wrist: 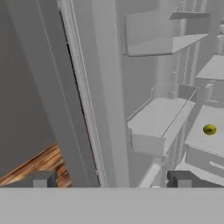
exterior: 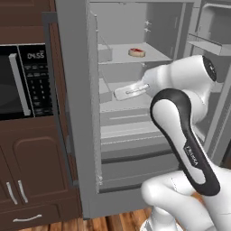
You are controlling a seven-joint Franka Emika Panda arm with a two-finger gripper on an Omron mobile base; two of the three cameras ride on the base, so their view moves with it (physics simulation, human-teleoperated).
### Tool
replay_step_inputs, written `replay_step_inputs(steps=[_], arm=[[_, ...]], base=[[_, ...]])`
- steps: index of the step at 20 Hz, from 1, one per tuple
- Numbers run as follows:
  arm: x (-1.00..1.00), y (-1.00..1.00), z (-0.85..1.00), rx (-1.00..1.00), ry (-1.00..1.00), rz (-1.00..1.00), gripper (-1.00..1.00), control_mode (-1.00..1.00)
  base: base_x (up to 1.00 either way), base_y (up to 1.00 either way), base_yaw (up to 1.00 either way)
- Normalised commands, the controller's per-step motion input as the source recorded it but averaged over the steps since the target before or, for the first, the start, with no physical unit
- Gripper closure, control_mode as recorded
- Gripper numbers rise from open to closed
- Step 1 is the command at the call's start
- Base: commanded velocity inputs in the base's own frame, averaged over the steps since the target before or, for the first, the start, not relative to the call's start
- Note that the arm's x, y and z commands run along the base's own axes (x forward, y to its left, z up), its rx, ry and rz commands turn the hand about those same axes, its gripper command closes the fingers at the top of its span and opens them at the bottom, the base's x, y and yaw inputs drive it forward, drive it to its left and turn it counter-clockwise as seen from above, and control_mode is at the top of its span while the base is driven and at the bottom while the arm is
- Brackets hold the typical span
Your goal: Open the fridge, remove the pear, carrot, and steak, and place them on any counter.
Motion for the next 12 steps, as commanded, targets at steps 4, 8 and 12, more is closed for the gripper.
replay_step_inputs(steps=[4, 8, 12], arm=[[-0.11, -0.97, -0.03, 0.02, 0.01, -0.07, -1.00, -1.00], [-0.05, -1.00, 0.00, -0.14, 0.04, -0.42, -1.00, -1.00], [-0.05, -0.59, 0.01, -0.09, 0.08, -0.53, -1.00, -1.00]], base=[[0.00, 0.00, 0.00], [0.00, 0.00, 0.00], [0.00, 0.00, 0.00]])
